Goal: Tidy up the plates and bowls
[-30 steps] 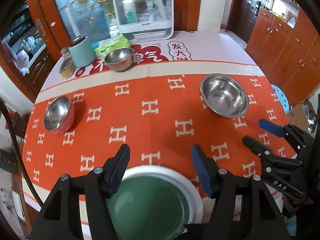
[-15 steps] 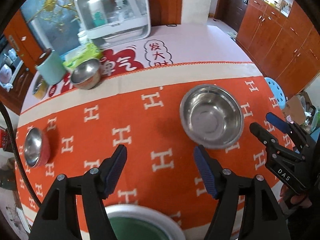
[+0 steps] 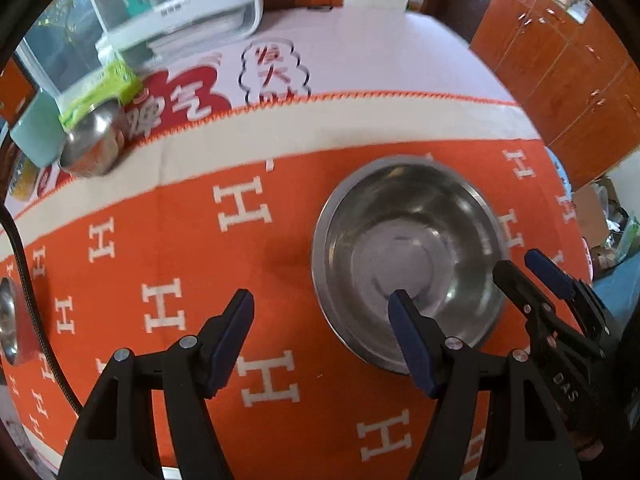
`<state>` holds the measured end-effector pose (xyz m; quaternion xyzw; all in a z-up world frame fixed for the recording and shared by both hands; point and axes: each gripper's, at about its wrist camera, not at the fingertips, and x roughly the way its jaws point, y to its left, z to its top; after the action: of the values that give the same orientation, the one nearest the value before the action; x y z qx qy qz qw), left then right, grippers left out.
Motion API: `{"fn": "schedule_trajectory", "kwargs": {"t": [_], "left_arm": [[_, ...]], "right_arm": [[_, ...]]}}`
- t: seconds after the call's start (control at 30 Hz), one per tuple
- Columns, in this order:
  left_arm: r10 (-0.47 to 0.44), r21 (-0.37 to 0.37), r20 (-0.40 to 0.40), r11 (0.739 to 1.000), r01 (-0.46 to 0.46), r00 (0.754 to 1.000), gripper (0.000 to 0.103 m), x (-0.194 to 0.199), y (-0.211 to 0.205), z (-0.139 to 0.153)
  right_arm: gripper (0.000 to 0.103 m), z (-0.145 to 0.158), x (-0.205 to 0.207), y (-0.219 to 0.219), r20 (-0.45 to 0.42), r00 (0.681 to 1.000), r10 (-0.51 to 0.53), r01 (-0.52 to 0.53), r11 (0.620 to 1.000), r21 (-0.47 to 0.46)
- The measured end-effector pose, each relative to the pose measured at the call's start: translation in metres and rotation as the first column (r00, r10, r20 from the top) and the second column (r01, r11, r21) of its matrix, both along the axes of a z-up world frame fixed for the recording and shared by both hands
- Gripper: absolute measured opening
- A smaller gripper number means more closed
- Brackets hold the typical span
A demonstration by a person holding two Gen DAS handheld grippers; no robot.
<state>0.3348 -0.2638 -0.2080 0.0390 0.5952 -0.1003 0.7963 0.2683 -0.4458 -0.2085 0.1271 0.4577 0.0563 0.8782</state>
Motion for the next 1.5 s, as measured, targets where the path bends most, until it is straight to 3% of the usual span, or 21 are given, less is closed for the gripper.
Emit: {"fn": "schedule_trajectory", "kwargs": {"t": [0.33, 0.47, 0.57, 0.63, 0.77, 0.97, 1.37, 1.4, 1.5], "left_arm": [[0.035, -0.099, -0.113, 0.994, -0.046, 0.993, 0.066, 0.007, 0.004, -0.039], [0.035, -0.115, -0.122, 0.992, -0.050, 0.992, 0.051, 0.009, 0.005, -0.047], [0.035, -0.135, -0.142, 0.989, -0.055, 0.989, 0.034, 0.009, 0.003, -0.050], [0.036, -0.140, -0.158, 0.988, -0.059, 0.987, 0.032, 0.010, 0.003, -0.054], [0.027, -0.166, -0.162, 0.985, -0.054, 0.986, 0.019, 0.011, -0.001, -0.056], [0.024, -0.164, -0.147, 0.985, -0.048, 0.989, 0.019, 0.011, -0.008, -0.053], [0.018, -0.172, -0.138, 0.984, -0.042, 0.990, 0.019, 0.001, -0.007, -0.030], [0.025, -0.180, -0.211, 0.982, -0.064, 0.977, 0.019, 0.000, -0.007, -0.028], [0.025, -0.187, -0.207, 0.980, -0.064, 0.978, 0.019, -0.007, -0.005, -0.018]], "right_arm": [[0.059, -0.019, -0.001, 0.003, -0.006, 1.000, -0.012, 0.012, 0.998, 0.064], [0.059, -0.020, -0.001, 0.002, 0.006, 1.000, -0.018, 0.017, 0.997, 0.074], [0.049, -0.021, 0.002, 0.001, 0.005, 1.000, -0.018, 0.017, 0.997, 0.078], [0.044, -0.022, 0.003, 0.001, 0.002, 1.000, -0.017, 0.017, 0.997, 0.081], [0.033, -0.022, 0.004, 0.001, 0.006, 1.000, -0.005, 0.004, 0.994, 0.107], [0.020, -0.019, 0.005, 0.006, 0.010, 1.000, 0.012, -0.013, 0.994, 0.111], [0.020, -0.004, -0.004, 0.006, 0.019, 1.000, 0.008, -0.010, 0.994, 0.105], [0.020, -0.001, -0.005, 0.007, 0.024, 1.000, 0.009, -0.012, 0.995, 0.103], [0.020, 0.008, -0.012, 0.008, 0.033, 0.999, 0.009, -0.012, 0.995, 0.099]]}}
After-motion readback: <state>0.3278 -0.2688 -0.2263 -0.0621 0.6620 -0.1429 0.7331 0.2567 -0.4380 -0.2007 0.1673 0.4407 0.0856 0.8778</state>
